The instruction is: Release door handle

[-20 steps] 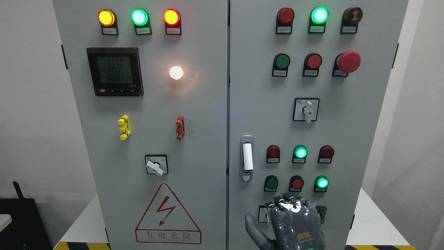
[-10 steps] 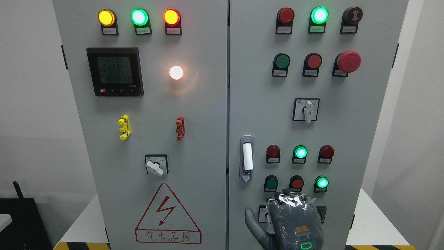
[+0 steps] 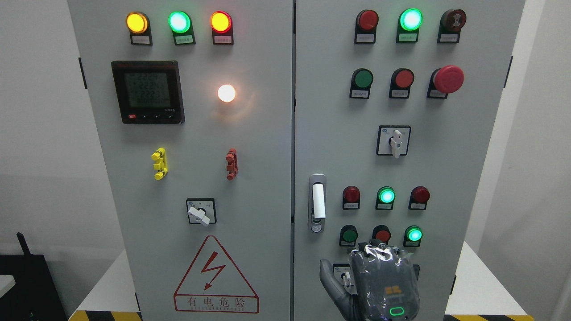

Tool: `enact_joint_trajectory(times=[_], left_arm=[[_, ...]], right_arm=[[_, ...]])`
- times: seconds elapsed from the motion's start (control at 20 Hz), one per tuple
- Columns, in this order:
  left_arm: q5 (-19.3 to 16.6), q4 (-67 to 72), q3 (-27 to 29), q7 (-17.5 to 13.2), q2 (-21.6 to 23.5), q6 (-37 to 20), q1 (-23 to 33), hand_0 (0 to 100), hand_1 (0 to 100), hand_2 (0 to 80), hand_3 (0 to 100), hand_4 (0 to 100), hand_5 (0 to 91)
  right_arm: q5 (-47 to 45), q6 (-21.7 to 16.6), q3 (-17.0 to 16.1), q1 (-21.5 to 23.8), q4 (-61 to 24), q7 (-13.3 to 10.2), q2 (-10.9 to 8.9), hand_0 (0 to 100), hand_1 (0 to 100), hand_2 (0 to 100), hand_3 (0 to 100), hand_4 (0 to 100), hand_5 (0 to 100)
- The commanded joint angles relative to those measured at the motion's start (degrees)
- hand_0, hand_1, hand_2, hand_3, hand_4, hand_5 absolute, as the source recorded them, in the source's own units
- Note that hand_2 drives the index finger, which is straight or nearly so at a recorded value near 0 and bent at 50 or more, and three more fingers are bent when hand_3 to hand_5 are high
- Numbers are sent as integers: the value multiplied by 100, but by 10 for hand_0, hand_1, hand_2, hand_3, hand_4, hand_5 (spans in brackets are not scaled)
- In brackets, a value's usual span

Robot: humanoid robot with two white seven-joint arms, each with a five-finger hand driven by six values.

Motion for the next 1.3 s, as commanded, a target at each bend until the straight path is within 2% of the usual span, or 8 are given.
enact_joint_trajectory(times=[0.0, 0.35, 1.0, 1.25], left_arm=[[0, 53, 9, -2, 0, 2, -17, 120, 389, 0, 0, 0, 0], [0, 53, 9, -2, 0, 2, -9, 120, 389, 0, 0, 0, 0], [0, 53, 9, -2, 0, 2, -9, 120, 389, 0, 0, 0, 0], [0, 53, 9, -2, 0, 2, -18, 120, 389, 0, 0, 0, 0]], right_arm=[[-191, 109, 160, -17, 71, -11, 42, 471, 0, 982, 1000, 898, 977], [-217, 126, 239, -447, 317, -2, 42, 479, 0, 978, 1000, 894, 976], [-314, 135, 222, -615, 537, 15, 42, 483, 0, 975, 1000, 894, 974], [-314, 153, 195, -703, 625, 129, 42, 485, 0, 976, 1000, 893, 973]])
